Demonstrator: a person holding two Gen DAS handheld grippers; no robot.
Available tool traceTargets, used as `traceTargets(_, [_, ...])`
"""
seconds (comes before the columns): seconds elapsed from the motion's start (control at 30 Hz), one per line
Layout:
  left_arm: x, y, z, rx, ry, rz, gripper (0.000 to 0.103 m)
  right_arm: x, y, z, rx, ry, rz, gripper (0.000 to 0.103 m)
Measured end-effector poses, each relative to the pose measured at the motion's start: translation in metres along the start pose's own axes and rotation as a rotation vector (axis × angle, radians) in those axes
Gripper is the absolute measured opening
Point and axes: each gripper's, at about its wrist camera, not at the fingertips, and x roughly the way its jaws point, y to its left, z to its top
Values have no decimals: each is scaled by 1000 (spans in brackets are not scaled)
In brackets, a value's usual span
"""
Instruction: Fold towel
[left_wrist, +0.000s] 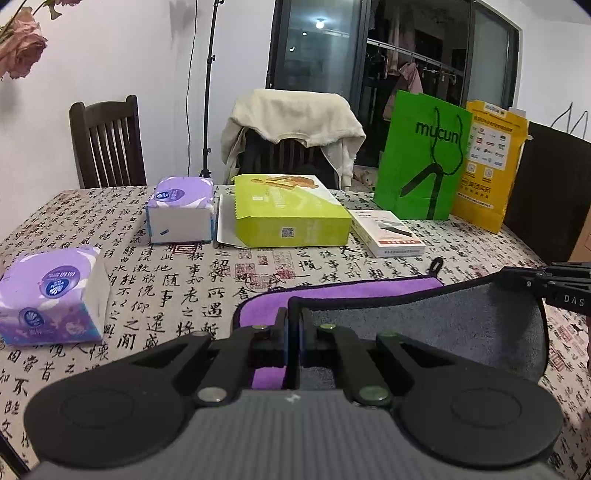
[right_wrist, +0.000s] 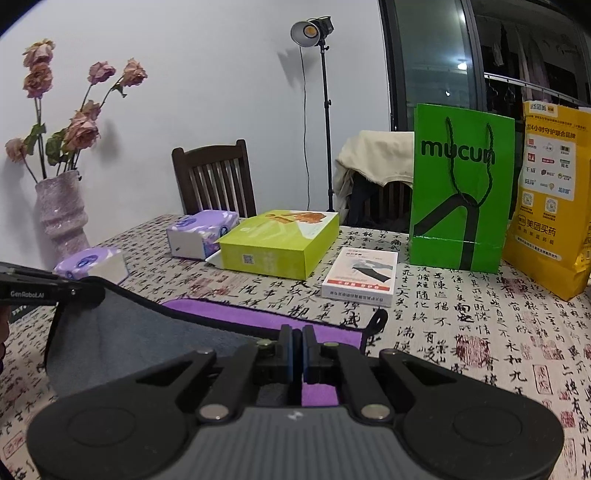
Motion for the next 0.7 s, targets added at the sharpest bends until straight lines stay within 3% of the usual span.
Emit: traceTargets(0.7, [81, 29, 29, -23, 64, -17, 6, 81, -25, 27, 13, 49, -20, 4])
